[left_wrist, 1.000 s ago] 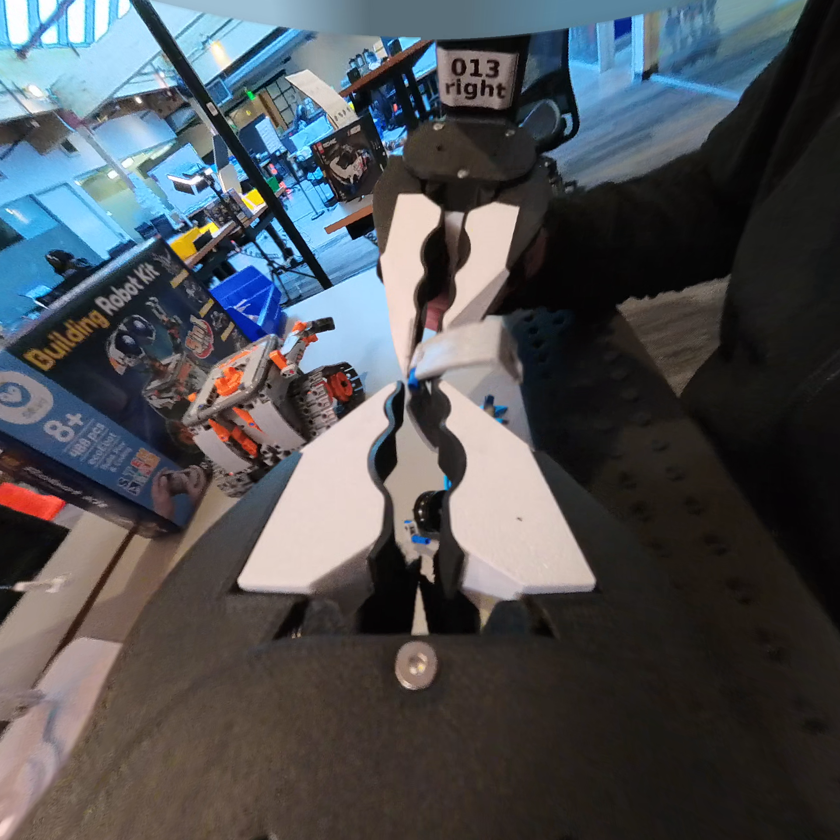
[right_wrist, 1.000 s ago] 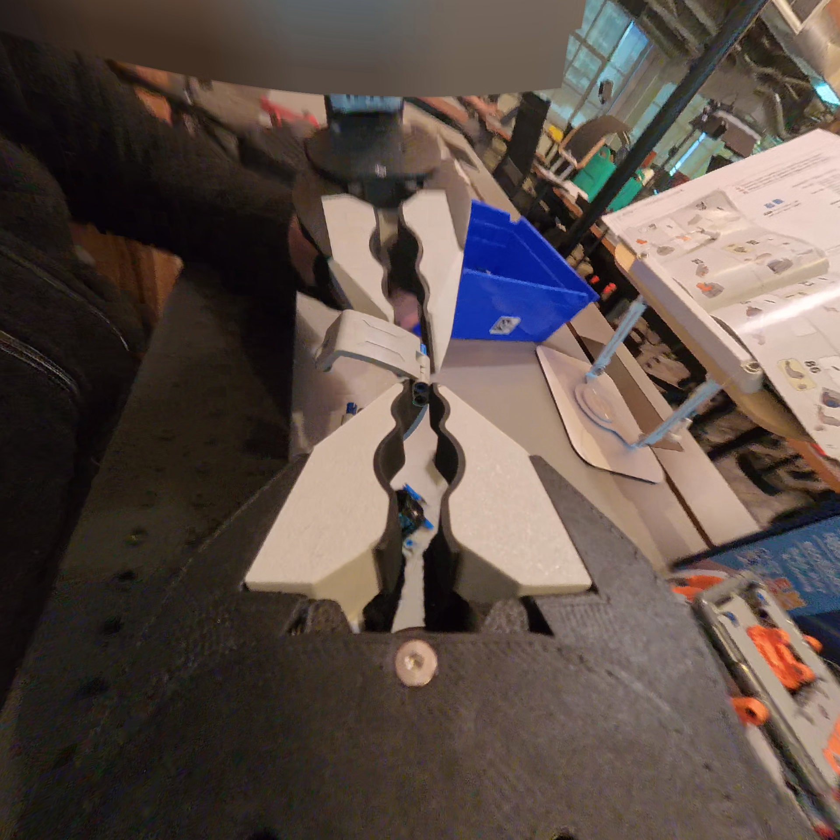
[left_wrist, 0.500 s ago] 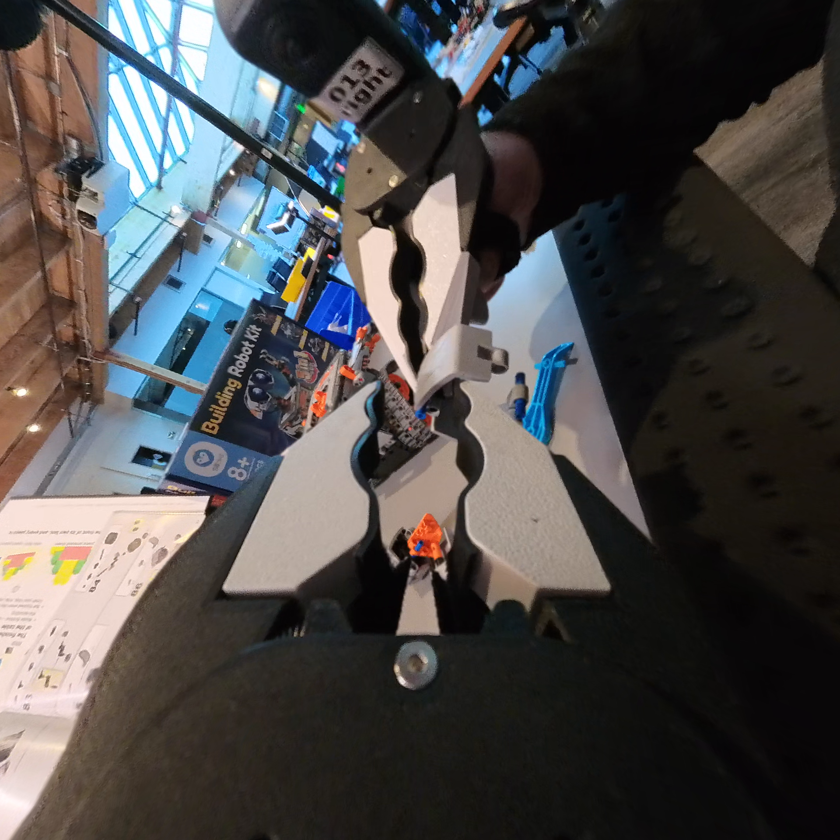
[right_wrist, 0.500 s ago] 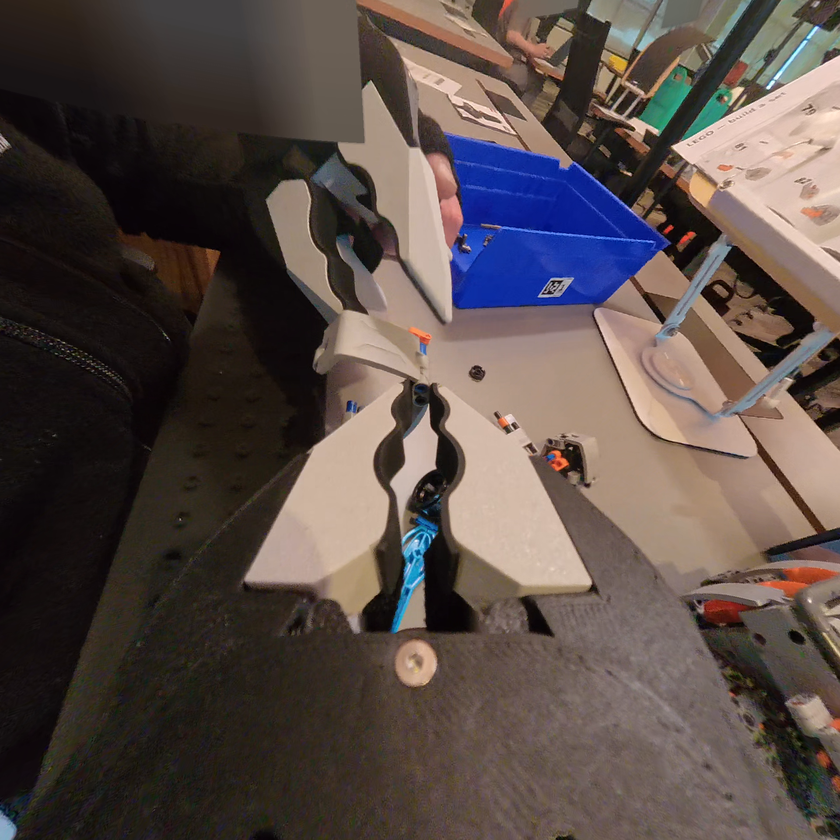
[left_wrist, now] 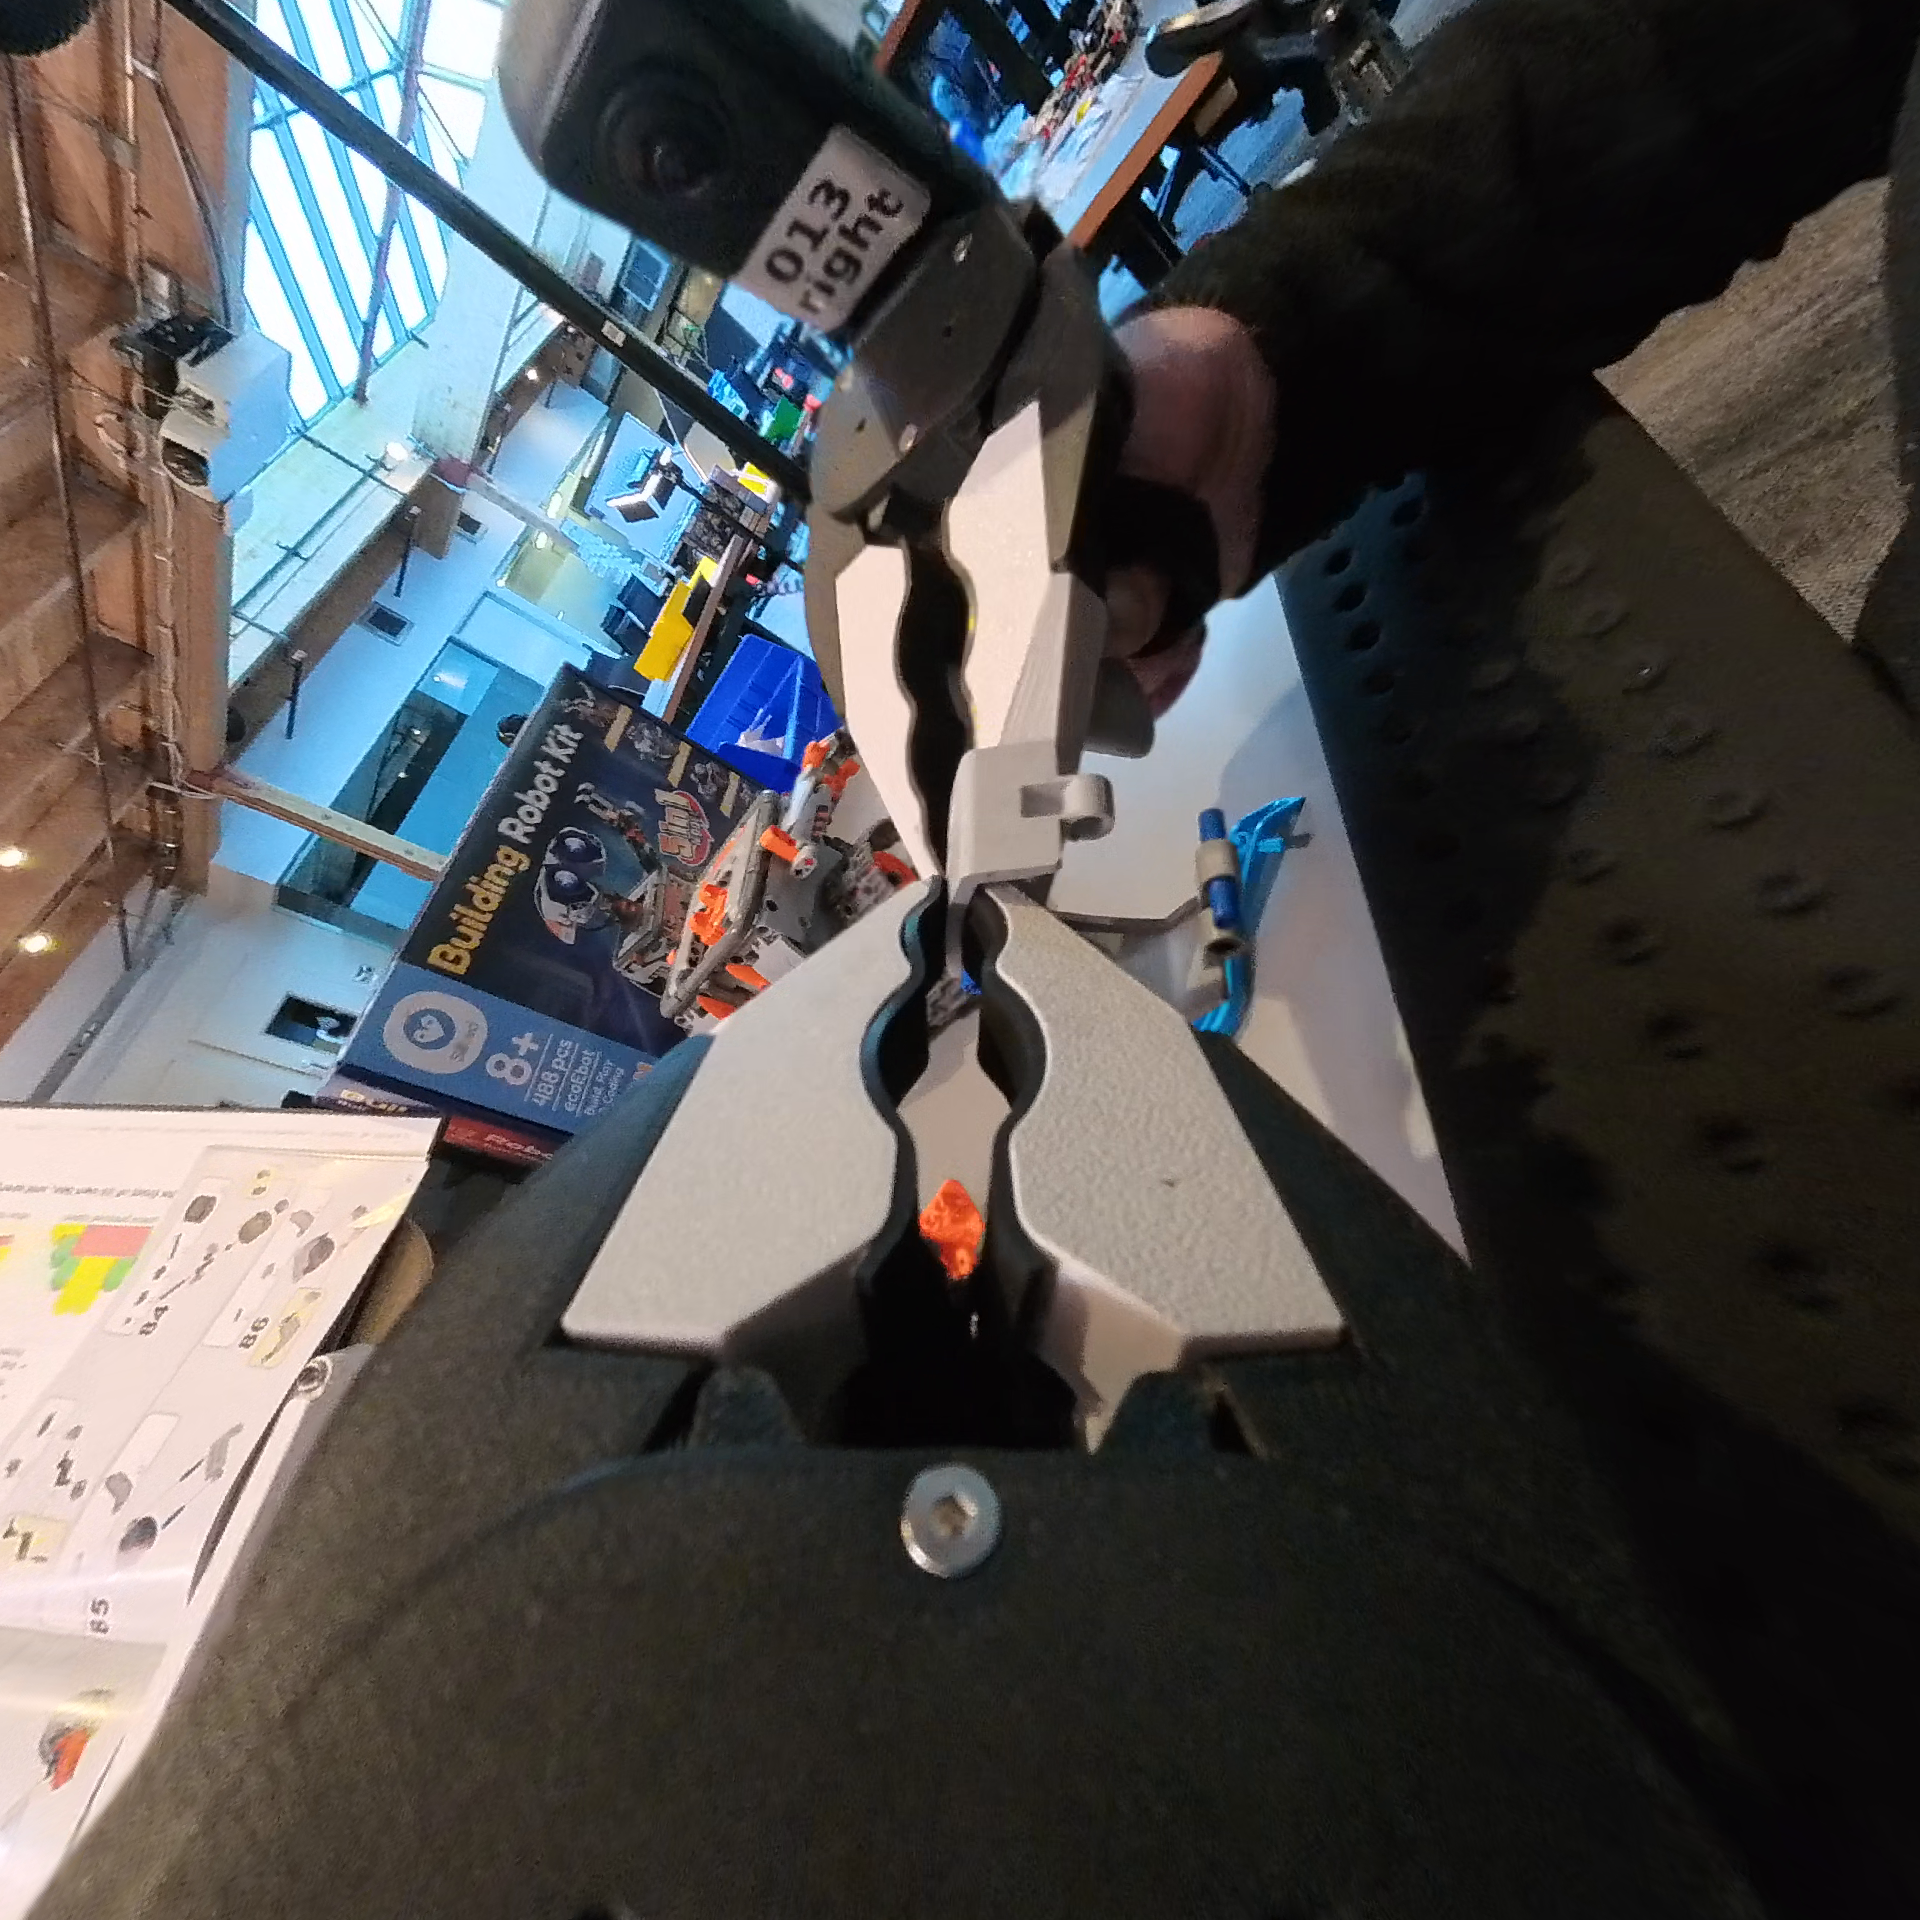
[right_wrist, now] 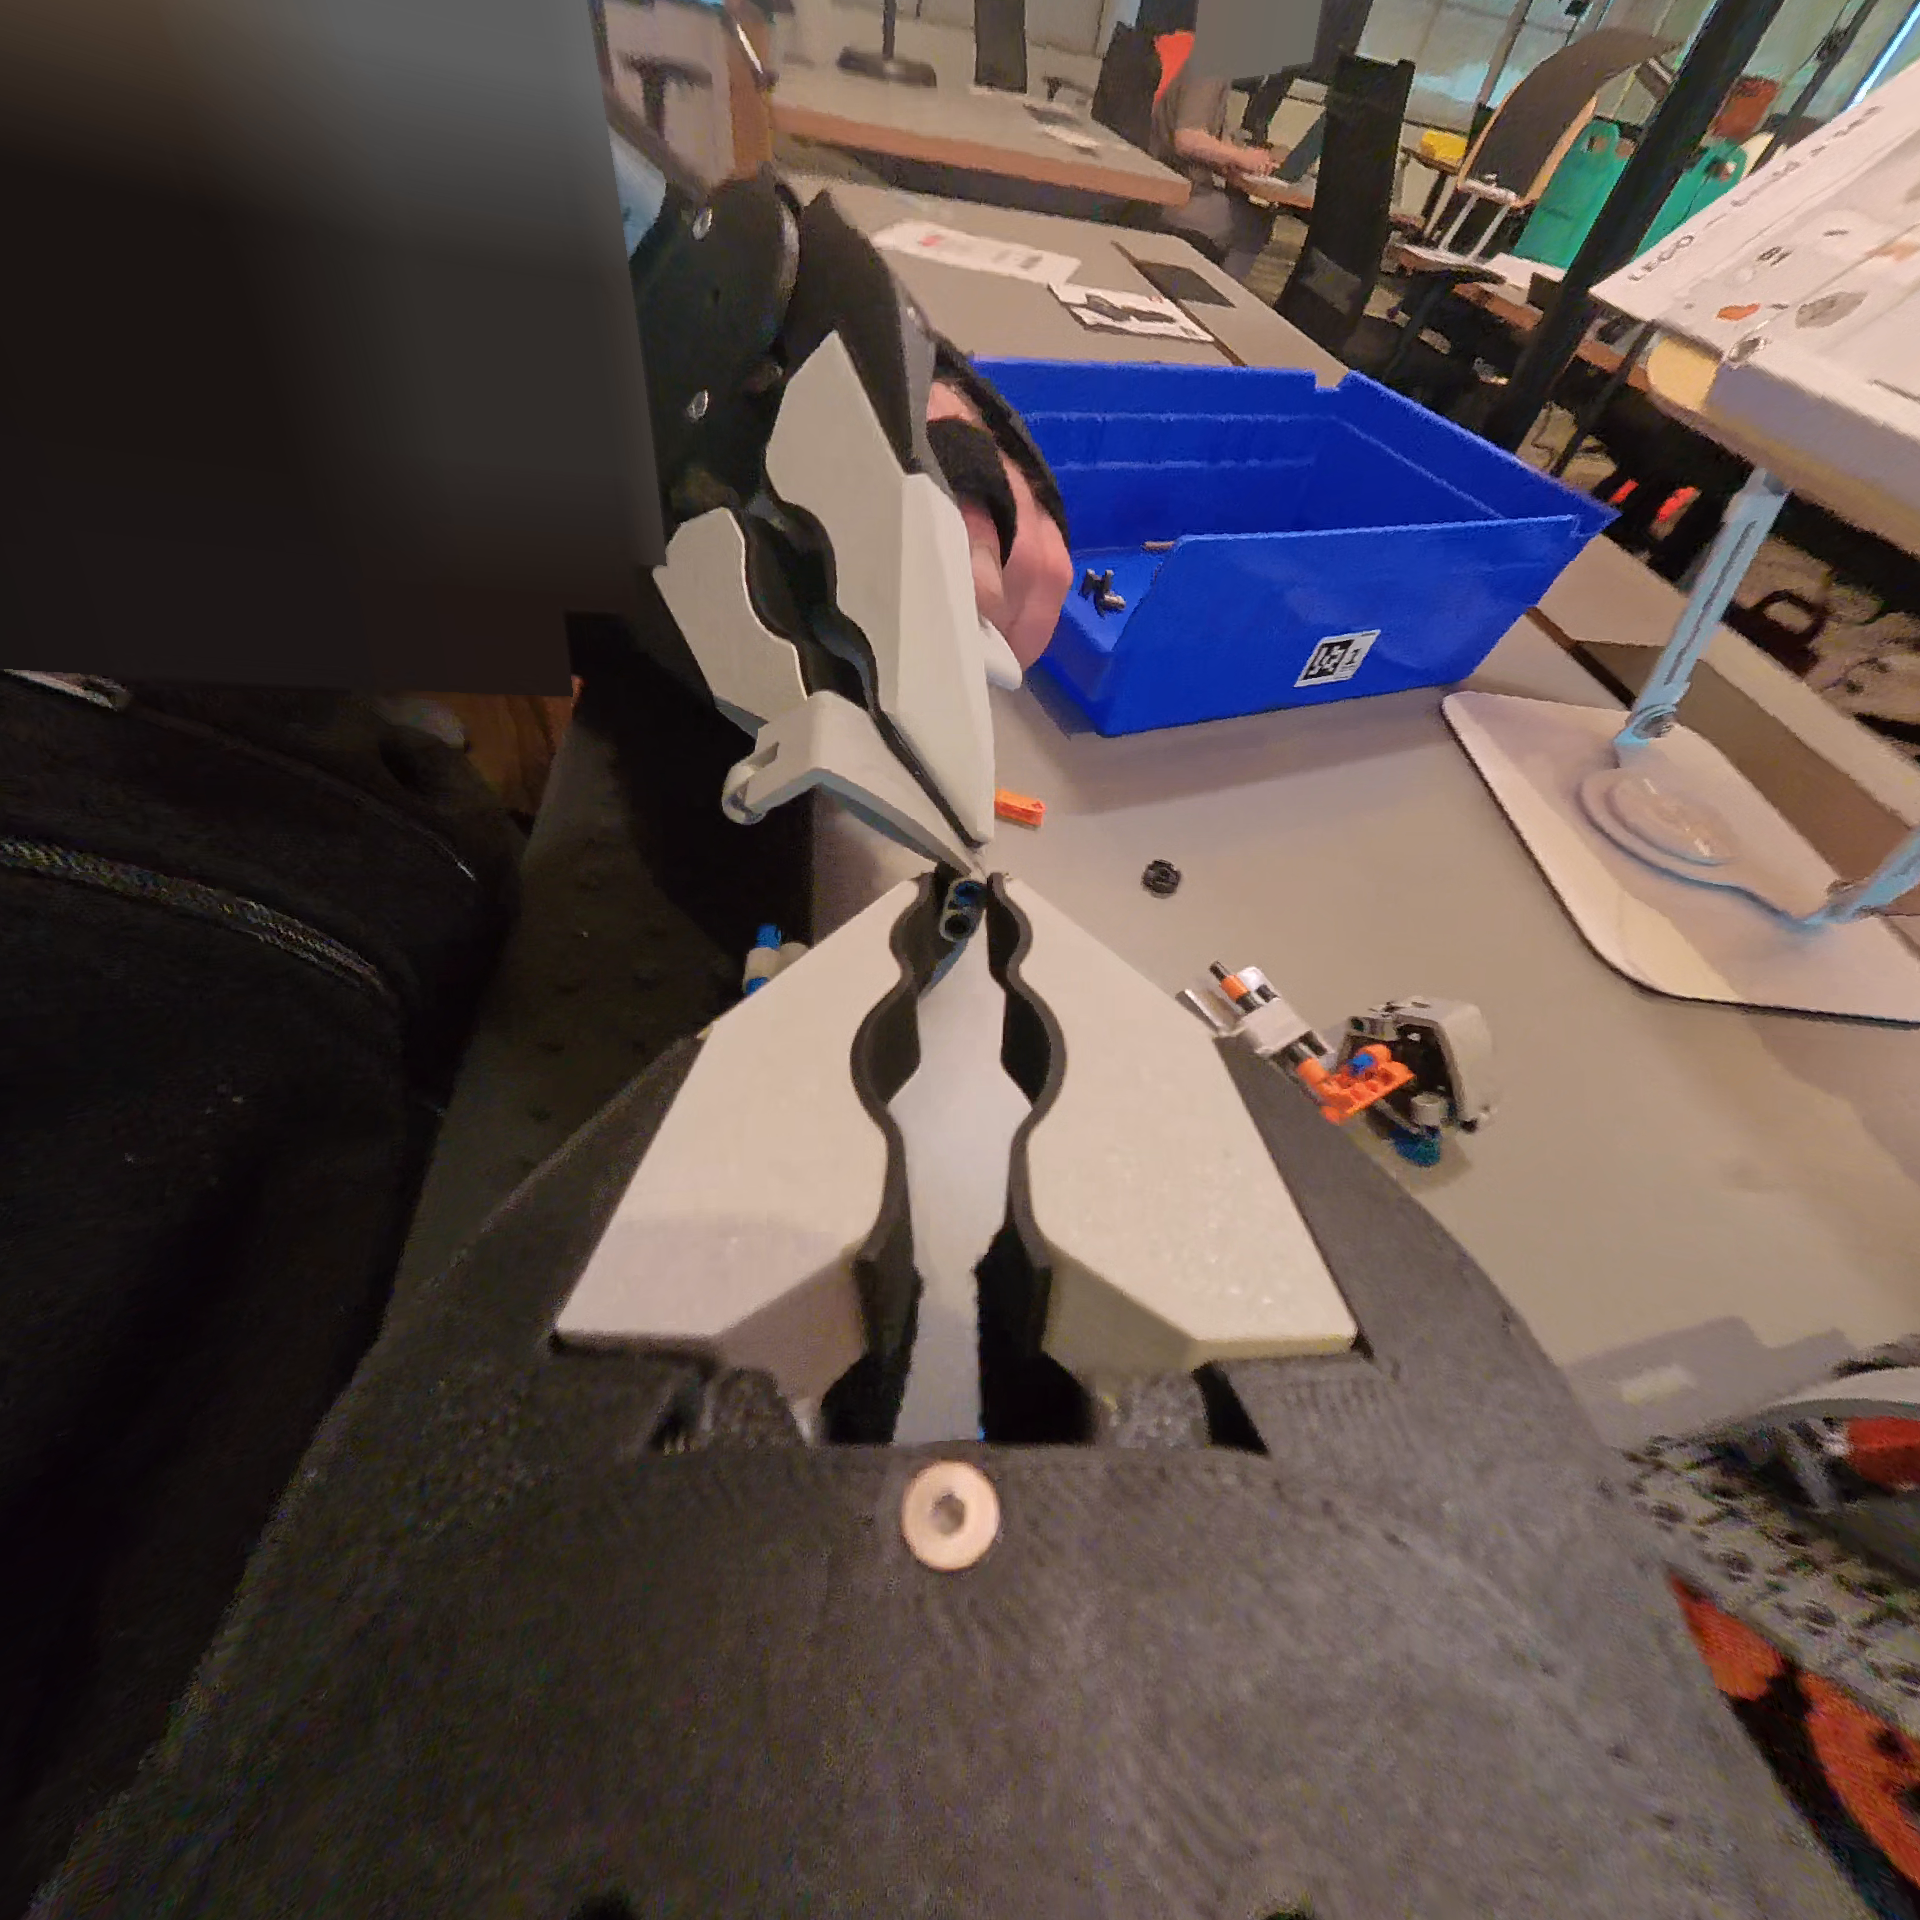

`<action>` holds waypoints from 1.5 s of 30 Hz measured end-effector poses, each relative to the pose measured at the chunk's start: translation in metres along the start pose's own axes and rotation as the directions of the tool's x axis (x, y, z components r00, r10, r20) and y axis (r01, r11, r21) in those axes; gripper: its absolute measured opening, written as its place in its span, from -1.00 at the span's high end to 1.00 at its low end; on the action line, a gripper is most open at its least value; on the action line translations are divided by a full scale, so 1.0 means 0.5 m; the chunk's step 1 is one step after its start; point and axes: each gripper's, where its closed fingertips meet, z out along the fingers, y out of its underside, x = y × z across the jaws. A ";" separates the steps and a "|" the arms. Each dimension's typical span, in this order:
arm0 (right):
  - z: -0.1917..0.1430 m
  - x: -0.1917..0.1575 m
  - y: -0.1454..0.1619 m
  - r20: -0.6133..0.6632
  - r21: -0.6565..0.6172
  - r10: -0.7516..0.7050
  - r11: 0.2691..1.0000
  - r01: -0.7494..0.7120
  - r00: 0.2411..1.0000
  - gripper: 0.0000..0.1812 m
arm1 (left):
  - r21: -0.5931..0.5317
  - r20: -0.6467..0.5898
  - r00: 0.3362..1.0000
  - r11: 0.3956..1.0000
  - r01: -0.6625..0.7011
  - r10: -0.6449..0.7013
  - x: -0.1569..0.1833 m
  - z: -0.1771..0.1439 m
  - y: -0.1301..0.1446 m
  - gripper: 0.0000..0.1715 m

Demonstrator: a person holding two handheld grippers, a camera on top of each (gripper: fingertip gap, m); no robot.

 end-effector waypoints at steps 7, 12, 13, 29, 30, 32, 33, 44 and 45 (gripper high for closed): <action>-0.002 -0.005 -0.002 0.074 0.050 0.101 0.993 -0.105 0.992 0.96 | -0.044 -0.004 0.999 0.998 -0.044 0.044 0.004 -0.002 -0.003 1.00; -0.006 -0.018 -0.009 0.098 0.072 0.051 0.996 -0.059 0.994 0.96 | -0.083 -0.011 0.993 0.989 -0.122 0.121 0.009 -0.009 -0.015 1.00; -0.009 -0.020 -0.011 0.102 0.081 0.043 0.995 -0.052 0.994 0.96 | -0.084 -0.008 0.992 0.988 -0.126 0.126 0.009 -0.009 -0.018 1.00; -0.024 0.025 0.010 -0.173 -0.079 -0.247 0.968 0.237 0.953 0.96 | -0.112 -0.114 0.988 0.989 0.092 -0.104 0.006 0.005 0.038 0.90; -0.027 0.036 0.011 -0.224 -0.109 -0.282 0.958 0.264 0.933 0.96 | -0.105 -0.124 0.974 0.979 0.177 -0.190 -0.006 -0.004 0.041 0.84; -0.033 0.062 0.021 -0.309 -0.190 -0.358 0.931 0.312 0.881 0.95 | -0.105 -0.147 0.921 0.932 0.347 -0.360 -0.025 -0.016 0.044 0.68; -0.034 0.069 0.019 -0.338 -0.212 -0.381 0.922 0.325 0.861 0.96 | -0.121 -0.176 0.888 0.905 0.408 -0.424 -0.022 -0.016 0.047 0.61; -0.007 0.091 0.067 -0.359 -0.535 -0.673 0.716 0.448 0.647 0.95 | -0.241 -0.130 0.633 0.643 0.727 -0.763 0.009 0.050 0.091 0.67; -0.004 0.090 0.072 -0.349 -0.552 -0.687 0.700 0.453 0.637 0.95 | -0.254 -0.127 0.631 0.640 0.725 -0.765 0.012 0.050 0.098 0.70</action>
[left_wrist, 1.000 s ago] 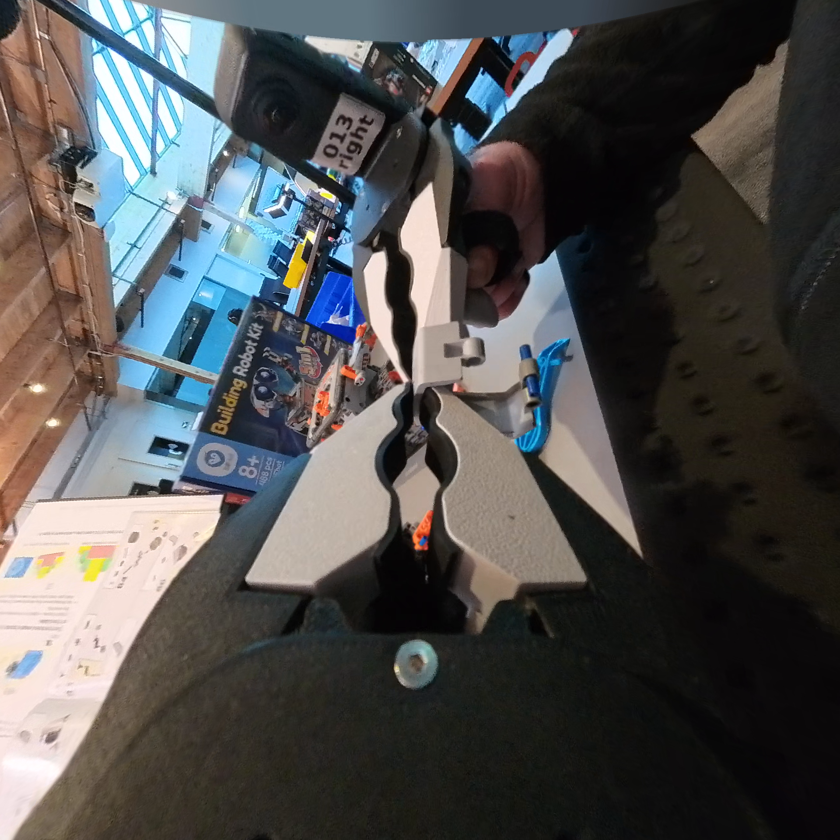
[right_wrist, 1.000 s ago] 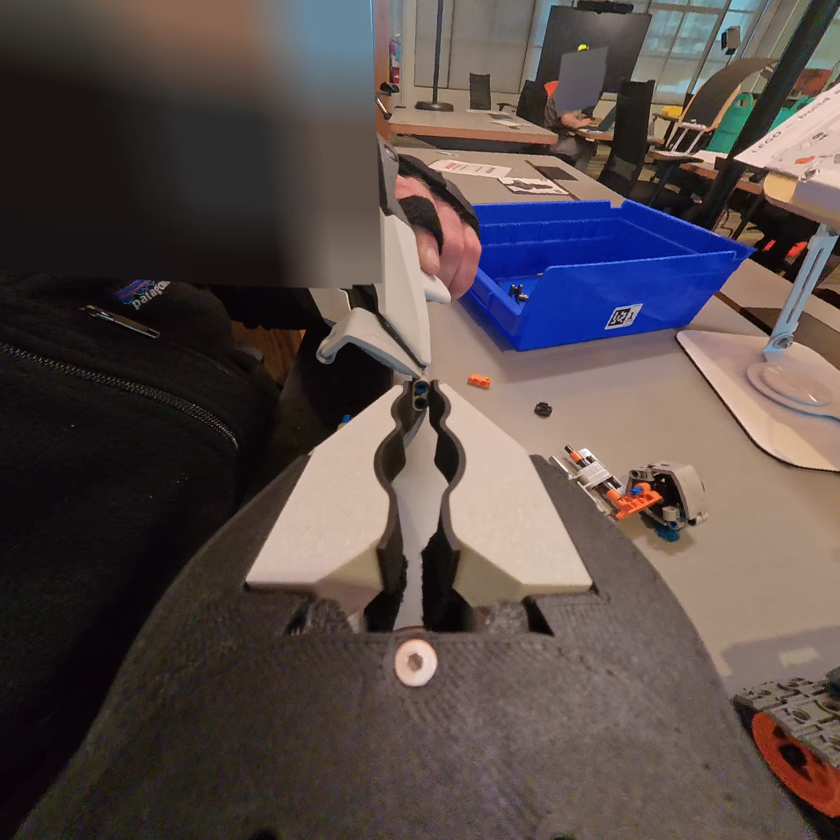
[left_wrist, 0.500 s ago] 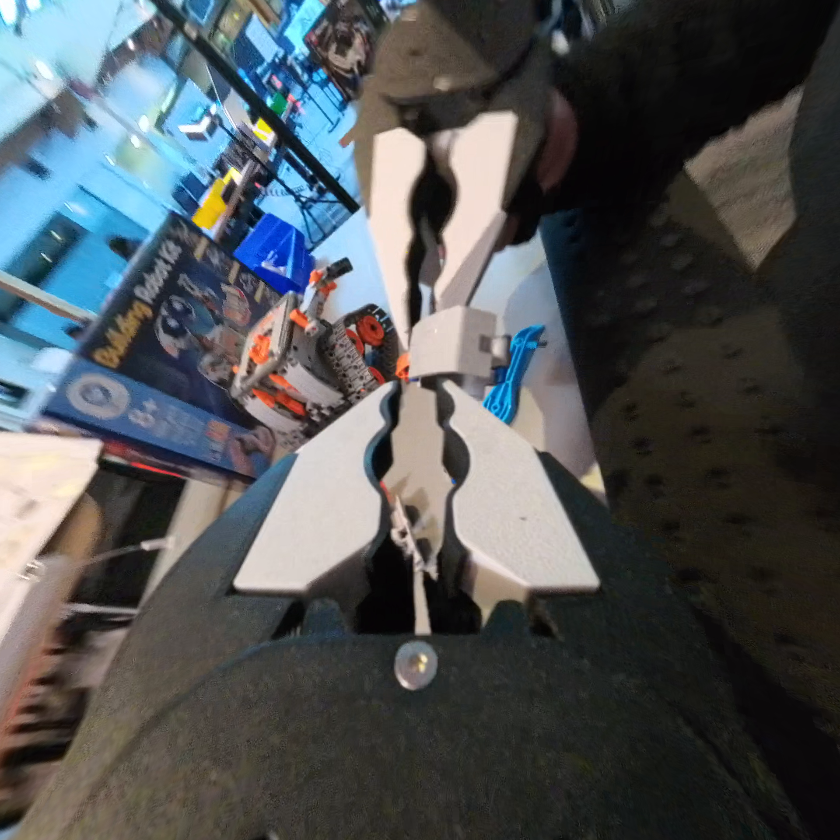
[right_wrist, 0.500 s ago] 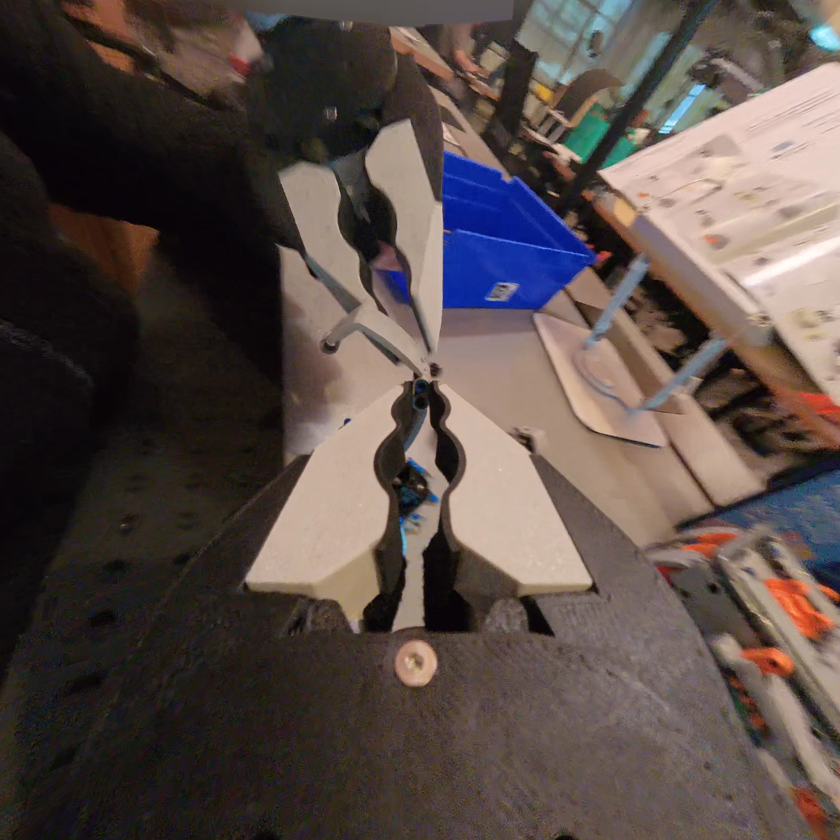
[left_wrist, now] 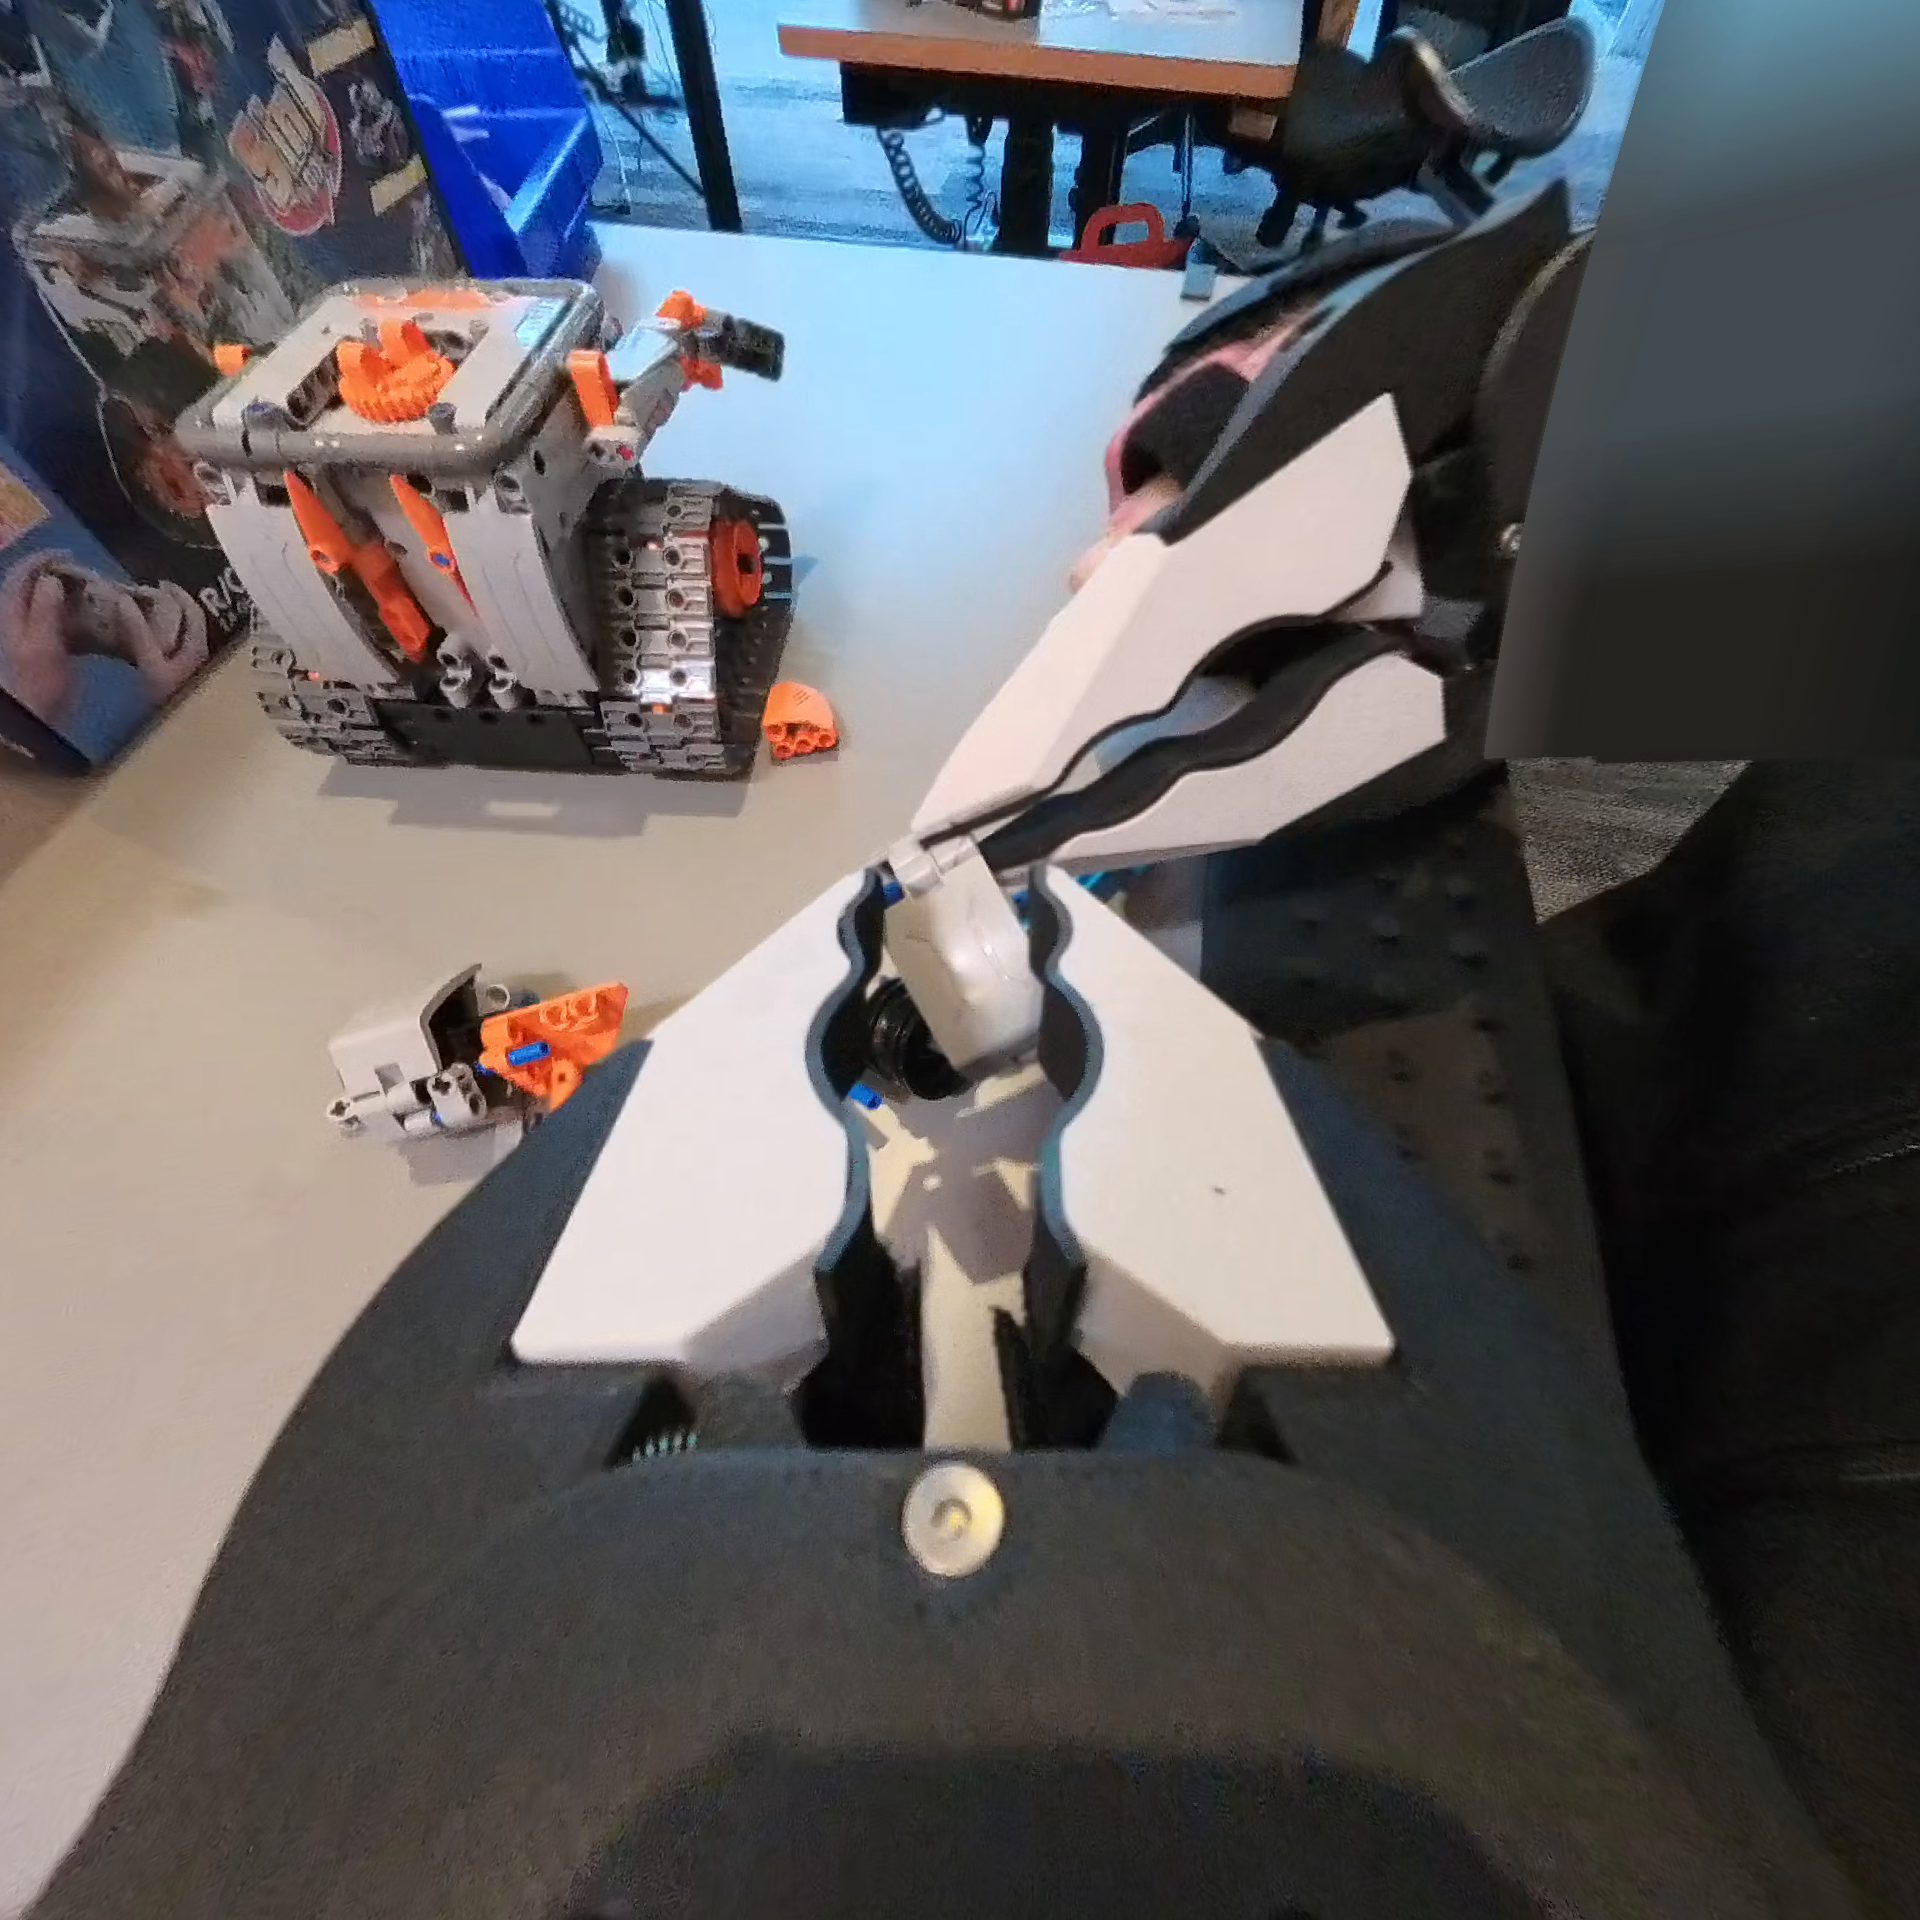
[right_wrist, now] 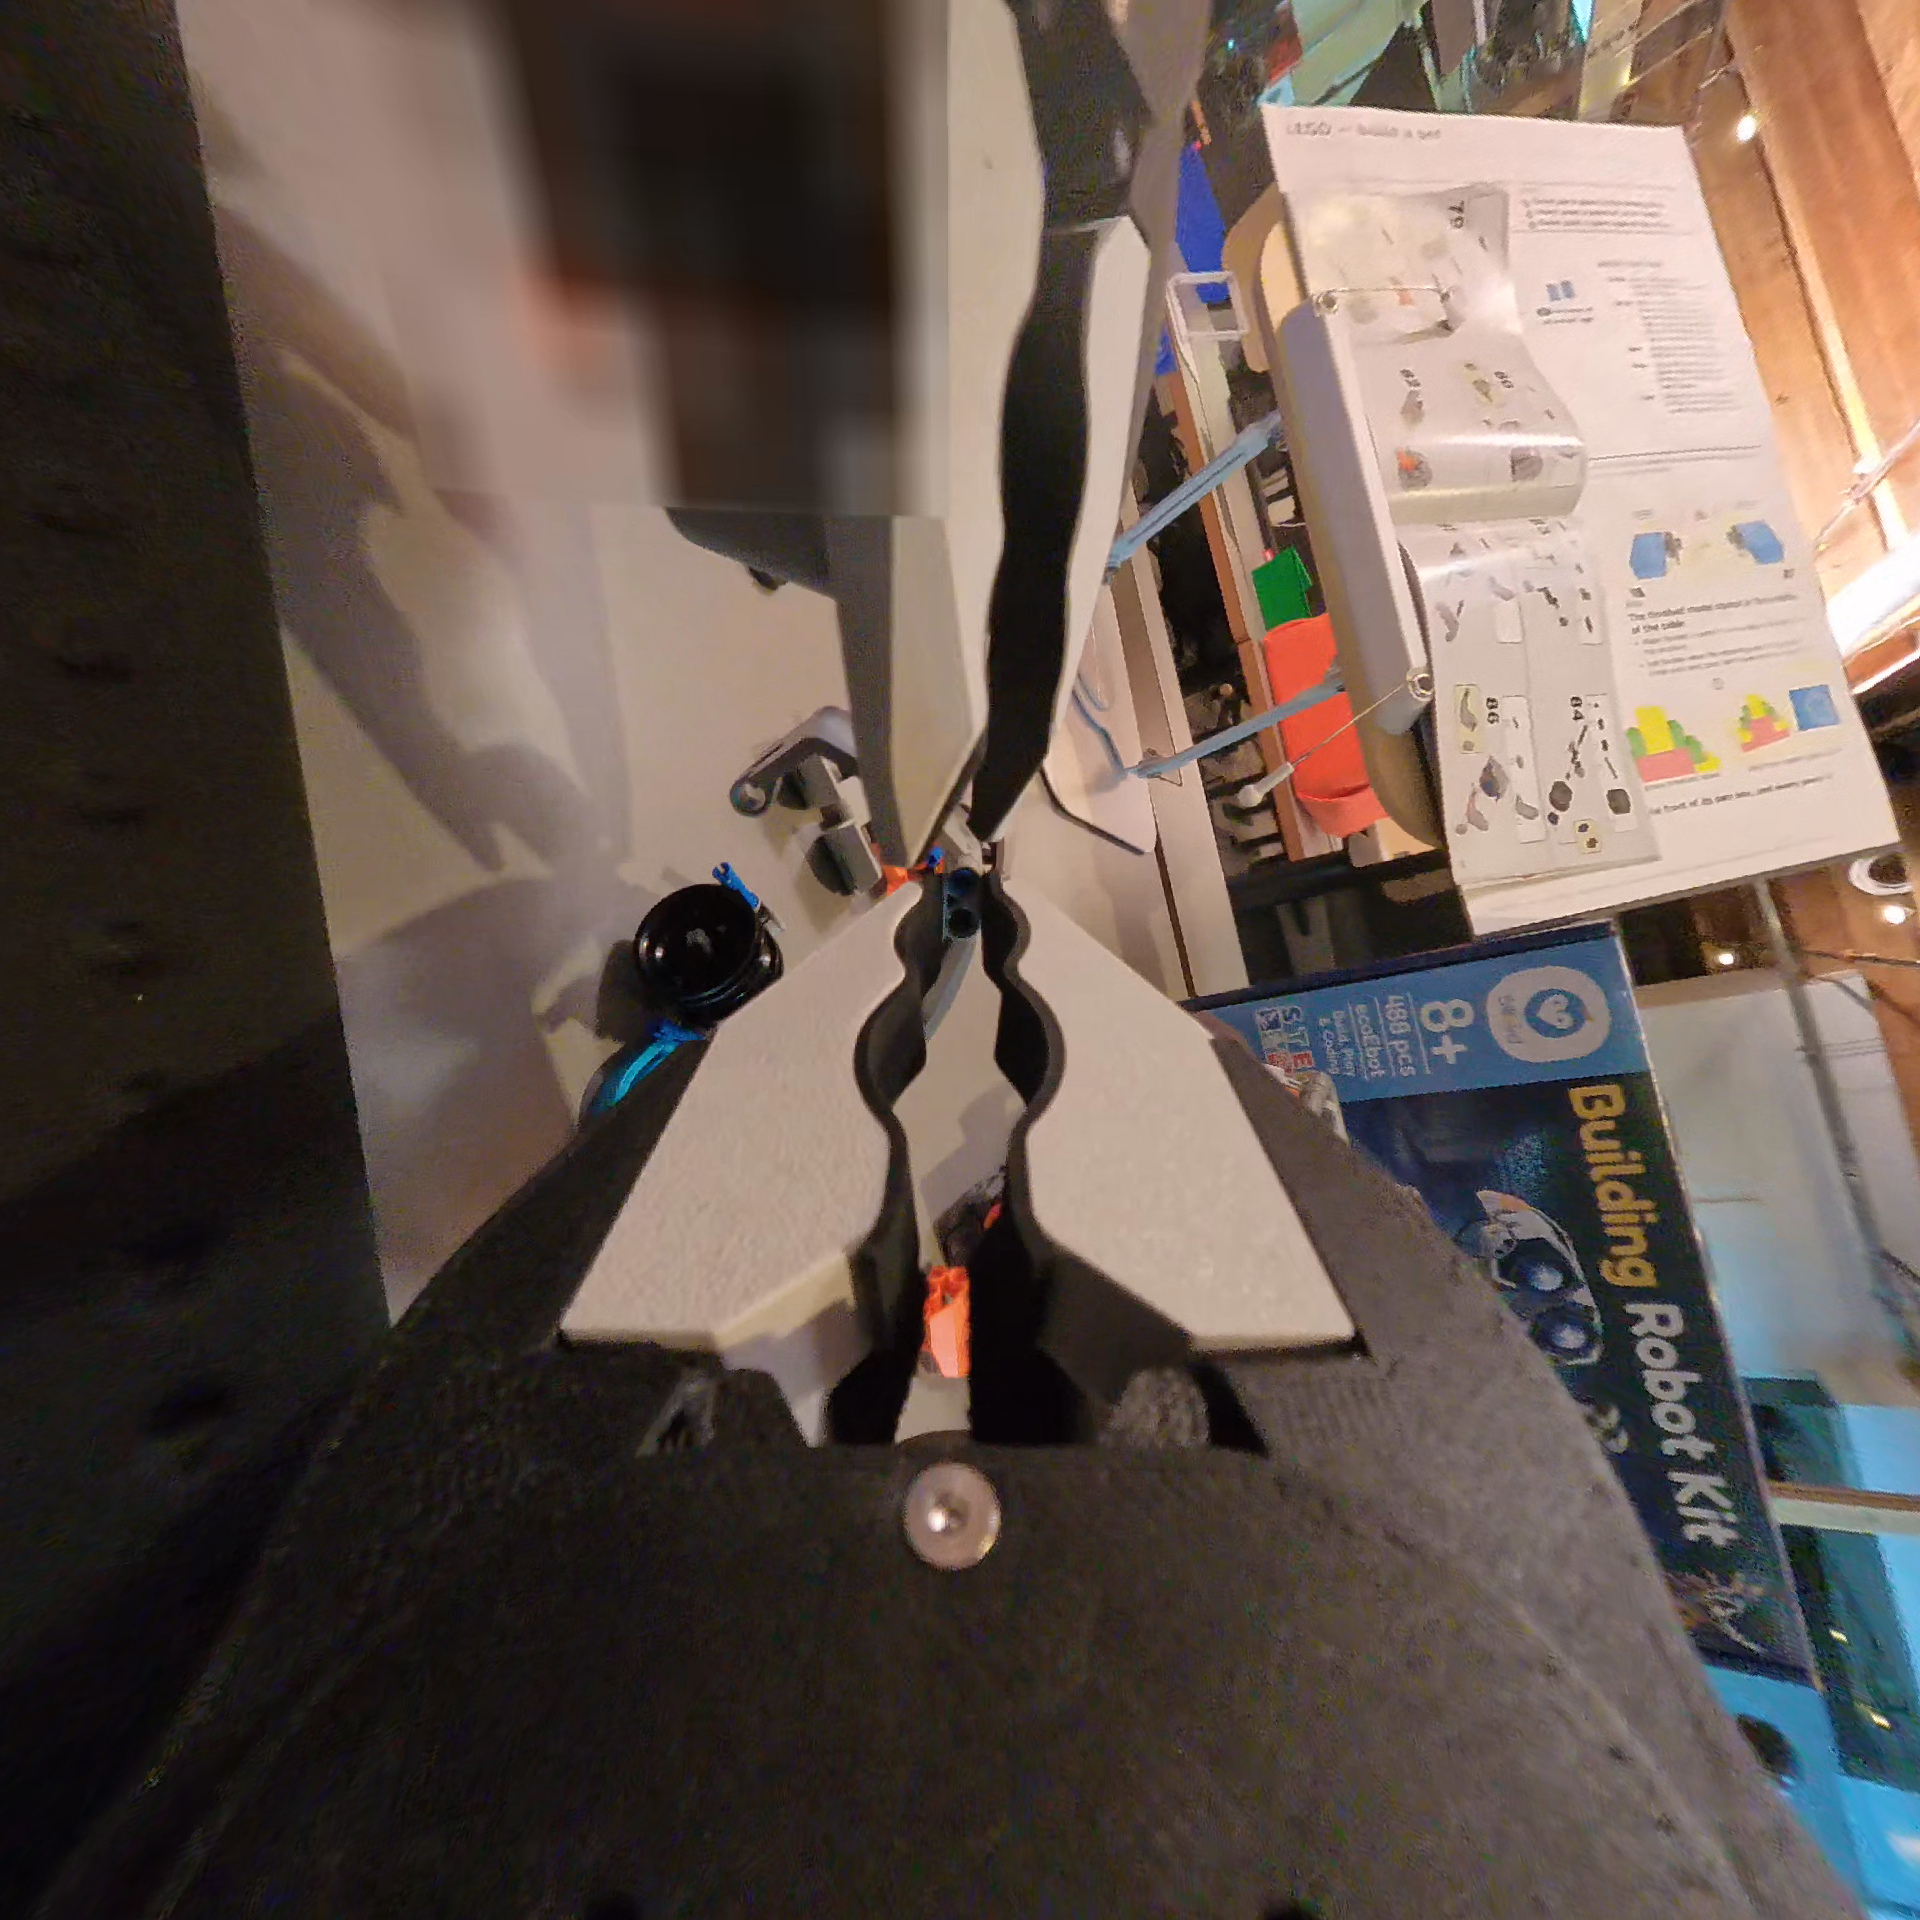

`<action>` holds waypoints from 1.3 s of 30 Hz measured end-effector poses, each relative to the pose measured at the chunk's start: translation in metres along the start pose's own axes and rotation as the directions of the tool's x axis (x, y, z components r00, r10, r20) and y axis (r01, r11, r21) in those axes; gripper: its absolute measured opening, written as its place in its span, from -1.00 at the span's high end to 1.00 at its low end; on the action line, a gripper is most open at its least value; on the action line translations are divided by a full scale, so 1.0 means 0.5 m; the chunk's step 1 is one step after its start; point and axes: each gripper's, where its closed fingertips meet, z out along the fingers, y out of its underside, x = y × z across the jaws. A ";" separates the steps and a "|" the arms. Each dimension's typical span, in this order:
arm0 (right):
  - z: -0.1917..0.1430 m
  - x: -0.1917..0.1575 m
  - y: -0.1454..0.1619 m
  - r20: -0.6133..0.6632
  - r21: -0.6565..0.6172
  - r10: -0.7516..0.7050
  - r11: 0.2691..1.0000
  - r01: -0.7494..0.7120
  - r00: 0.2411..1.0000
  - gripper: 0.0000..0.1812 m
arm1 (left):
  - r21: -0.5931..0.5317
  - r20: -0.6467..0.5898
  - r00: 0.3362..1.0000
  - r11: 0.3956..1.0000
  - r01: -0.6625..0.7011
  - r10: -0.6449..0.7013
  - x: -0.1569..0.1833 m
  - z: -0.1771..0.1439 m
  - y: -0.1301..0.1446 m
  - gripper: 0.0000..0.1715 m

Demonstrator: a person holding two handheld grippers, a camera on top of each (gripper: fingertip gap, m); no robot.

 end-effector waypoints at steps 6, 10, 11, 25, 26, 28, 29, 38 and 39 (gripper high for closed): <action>0.003 -0.005 -0.005 -0.023 -0.015 -0.050 0.999 0.050 0.998 0.95 | 0.011 0.019 0.998 0.998 0.063 -0.063 -0.015 -0.013 0.011 0.42; 0.005 -0.013 -0.012 -0.021 -0.007 -0.071 0.997 0.071 0.997 0.95 | -0.012 0.001 0.992 0.992 0.126 -0.126 -0.010 -0.013 0.035 0.40; 0.006 -0.018 -0.015 -0.017 -0.007 -0.085 0.996 0.085 0.996 0.95 | -0.031 -0.009 0.992 0.992 0.125 -0.125 -0.002 -0.008 0.042 0.44; 0.026 -0.076 -0.036 0.014 -0.030 -0.241 0.970 0.241 0.970 0.96 | -0.065 0.005 0.977 0.975 0.213 -0.213 0.011 -0.009 0.106 0.74; 0.028 -0.080 -0.037 0.013 -0.037 -0.258 0.965 0.259 0.966 0.96 | -0.065 0.000 0.975 0.973 0.223 -0.224 0.010 -0.008 0.111 0.74; 0.030 -0.086 -0.034 0.020 -0.045 -0.271 0.961 0.272 0.962 0.97 | -0.075 -0.012 0.970 0.968 0.241 -0.242 0.010 -0.005 0.117 0.74; 0.029 -0.088 -0.033 0.021 -0.049 -0.280 0.959 0.281 0.960 0.96 | -0.077 -0.018 0.969 0.966 0.245 -0.247 0.011 -0.003 0.119 0.74; 0.022 -0.090 -0.036 0.122 0.026 -0.084 0.996 0.082 0.989 0.97 | -0.053 -0.072 0.955 0.957 0.284 -0.287 0.017 0.000 0.117 0.74; 0.022 -0.091 -0.036 0.125 0.029 -0.083 0.996 0.080 0.989 0.97 | -0.057 -0.073 0.954 0.956 0.288 -0.291 0.016 0.000 0.119 0.74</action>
